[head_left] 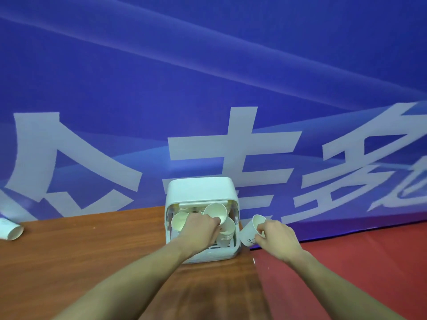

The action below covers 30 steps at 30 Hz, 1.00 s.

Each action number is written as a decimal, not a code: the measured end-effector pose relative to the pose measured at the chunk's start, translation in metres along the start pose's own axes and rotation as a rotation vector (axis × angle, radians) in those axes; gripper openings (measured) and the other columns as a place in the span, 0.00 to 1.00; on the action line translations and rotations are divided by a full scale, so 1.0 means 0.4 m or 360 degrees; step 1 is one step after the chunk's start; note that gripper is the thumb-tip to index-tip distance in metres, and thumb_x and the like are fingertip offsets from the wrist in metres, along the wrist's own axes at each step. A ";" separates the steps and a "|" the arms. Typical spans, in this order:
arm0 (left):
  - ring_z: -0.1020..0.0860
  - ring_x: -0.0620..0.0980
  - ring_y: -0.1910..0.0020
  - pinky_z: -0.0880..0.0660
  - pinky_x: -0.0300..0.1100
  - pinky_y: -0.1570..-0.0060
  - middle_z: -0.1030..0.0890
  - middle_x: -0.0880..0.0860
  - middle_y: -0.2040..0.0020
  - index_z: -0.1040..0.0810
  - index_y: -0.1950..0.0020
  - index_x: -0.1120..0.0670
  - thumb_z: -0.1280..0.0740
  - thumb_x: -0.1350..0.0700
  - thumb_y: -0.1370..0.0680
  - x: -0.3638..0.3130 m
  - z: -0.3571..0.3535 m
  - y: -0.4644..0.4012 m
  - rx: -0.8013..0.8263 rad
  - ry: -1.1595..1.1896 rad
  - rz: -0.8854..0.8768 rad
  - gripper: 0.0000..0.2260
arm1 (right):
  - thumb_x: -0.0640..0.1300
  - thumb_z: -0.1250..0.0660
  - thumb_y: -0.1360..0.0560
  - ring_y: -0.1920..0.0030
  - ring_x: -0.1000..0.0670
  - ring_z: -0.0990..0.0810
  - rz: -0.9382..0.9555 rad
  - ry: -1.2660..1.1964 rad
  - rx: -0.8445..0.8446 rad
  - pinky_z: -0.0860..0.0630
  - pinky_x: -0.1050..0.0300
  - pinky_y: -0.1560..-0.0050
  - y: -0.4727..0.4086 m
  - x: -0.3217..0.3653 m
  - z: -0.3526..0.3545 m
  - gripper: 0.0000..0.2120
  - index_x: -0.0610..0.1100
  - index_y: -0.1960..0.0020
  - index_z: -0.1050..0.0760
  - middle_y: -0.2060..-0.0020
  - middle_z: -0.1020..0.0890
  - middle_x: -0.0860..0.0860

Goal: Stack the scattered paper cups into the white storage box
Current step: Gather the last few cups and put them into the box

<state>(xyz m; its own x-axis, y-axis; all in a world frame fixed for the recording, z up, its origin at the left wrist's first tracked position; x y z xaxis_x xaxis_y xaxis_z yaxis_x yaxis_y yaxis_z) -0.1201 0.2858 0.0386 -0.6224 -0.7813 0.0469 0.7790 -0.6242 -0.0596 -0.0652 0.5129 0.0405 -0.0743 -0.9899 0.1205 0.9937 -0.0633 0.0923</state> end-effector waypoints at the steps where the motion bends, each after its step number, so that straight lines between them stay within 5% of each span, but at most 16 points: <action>1: 0.21 0.62 0.56 0.37 0.45 0.64 0.18 0.57 0.55 0.24 0.51 0.53 0.45 0.50 0.19 -0.008 -0.002 -0.011 0.0016 -0.0034 -0.0002 0.12 | 0.50 0.38 0.28 0.64 0.47 0.23 -0.0008 -0.0004 0.0003 0.27 0.54 0.64 -0.005 -0.017 0.001 0.10 0.45 0.61 0.25 0.66 0.24 0.49; 16: 0.21 0.63 0.55 0.43 0.46 0.67 0.18 0.59 0.53 0.25 0.48 0.55 0.41 0.55 0.20 -0.072 -0.088 -0.128 0.0412 -0.0260 -0.0121 0.07 | 0.50 0.38 0.27 0.61 0.47 0.23 -0.0072 -0.0056 0.0152 0.30 0.54 0.64 -0.099 -0.150 -0.069 0.09 0.45 0.61 0.26 0.61 0.23 0.51; 23: 0.20 0.61 0.52 0.38 0.46 0.62 0.17 0.58 0.50 0.22 0.47 0.55 0.41 0.58 0.21 -0.079 -0.149 -0.160 0.0525 -0.0254 -0.0095 0.08 | 0.49 0.39 0.27 0.65 0.47 0.27 -0.0057 -0.0073 0.0186 0.36 0.56 0.69 -0.118 -0.163 -0.089 0.10 0.45 0.63 0.29 0.65 0.28 0.52; 30: 0.20 0.61 0.50 0.36 0.45 0.60 0.18 0.58 0.49 0.22 0.45 0.54 0.43 0.50 0.18 -0.051 -0.160 -0.165 0.0476 -0.0226 -0.0044 0.13 | 0.51 0.39 0.25 0.63 0.47 0.26 0.0035 -0.0066 0.0129 0.35 0.55 0.65 -0.135 -0.127 -0.075 0.09 0.47 0.61 0.27 0.60 0.25 0.51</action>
<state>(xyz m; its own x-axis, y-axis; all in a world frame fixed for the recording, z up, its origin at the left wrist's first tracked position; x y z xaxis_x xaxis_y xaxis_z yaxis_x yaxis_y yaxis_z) -0.1639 0.3430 -0.0223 -0.6431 -0.7434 0.1839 0.7629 -0.6012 0.2378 -0.1127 0.5630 -0.0001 -0.0576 -0.9848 0.1641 0.9853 -0.0296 0.1685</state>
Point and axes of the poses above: each hand's wrist, its own y-axis away from the middle knuckle, its own z-axis out of the back of the hand, x = y × z, the point moved 1 cm from there along -y, towards the middle knuckle
